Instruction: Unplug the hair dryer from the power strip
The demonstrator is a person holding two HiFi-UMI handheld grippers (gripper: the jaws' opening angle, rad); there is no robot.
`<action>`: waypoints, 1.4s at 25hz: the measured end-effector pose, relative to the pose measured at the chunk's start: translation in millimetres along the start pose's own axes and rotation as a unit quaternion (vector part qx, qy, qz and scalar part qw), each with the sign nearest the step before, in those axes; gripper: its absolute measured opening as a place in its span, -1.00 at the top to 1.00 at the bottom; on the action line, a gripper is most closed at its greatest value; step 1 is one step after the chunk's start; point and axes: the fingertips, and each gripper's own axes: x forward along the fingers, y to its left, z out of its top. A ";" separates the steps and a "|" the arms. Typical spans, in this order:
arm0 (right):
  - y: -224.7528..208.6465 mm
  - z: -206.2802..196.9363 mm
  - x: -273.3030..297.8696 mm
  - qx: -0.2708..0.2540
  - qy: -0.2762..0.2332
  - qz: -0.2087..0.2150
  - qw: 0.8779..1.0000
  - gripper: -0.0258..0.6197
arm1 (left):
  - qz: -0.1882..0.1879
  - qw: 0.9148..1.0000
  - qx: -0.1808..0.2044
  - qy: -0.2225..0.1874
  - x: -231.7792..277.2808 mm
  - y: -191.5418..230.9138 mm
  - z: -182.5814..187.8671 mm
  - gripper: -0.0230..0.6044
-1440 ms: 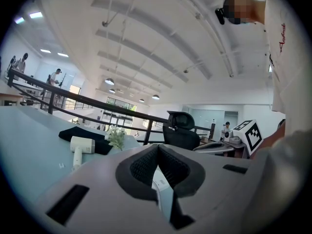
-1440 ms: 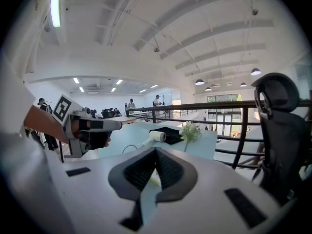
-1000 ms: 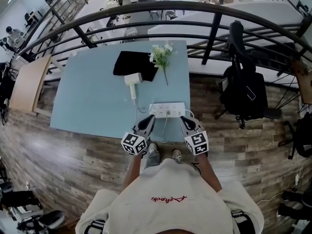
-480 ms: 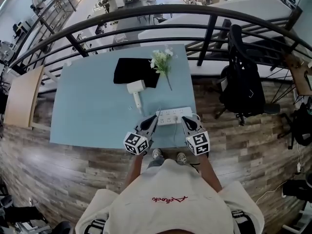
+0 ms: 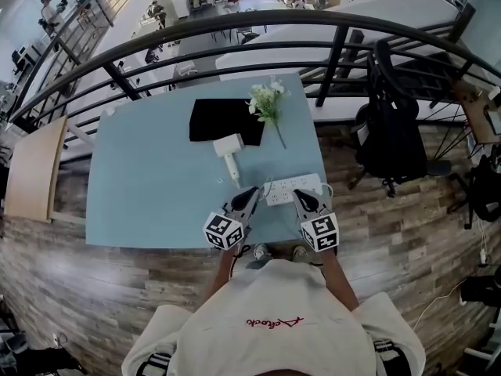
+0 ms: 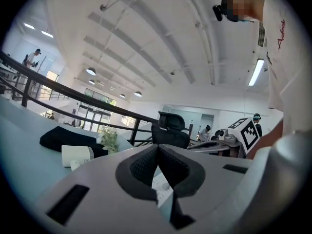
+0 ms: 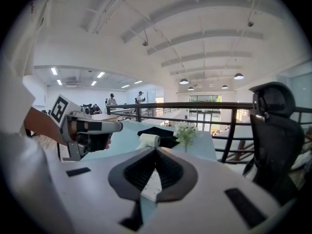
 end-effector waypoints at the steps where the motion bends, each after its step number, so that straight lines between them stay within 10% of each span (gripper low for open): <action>1: 4.0 -2.3 -0.2 0.002 0.002 -0.003 1.000 0.87 | -0.006 1.000 0.000 0.004 -1.7 -0.1 -2.3 0.90; 35: -63.5 -14.6 12.4 0.000 0.012 0.043 0.999 0.87 | 0.068 0.997 -0.009 0.045 48.8 7.3 -41.9 0.90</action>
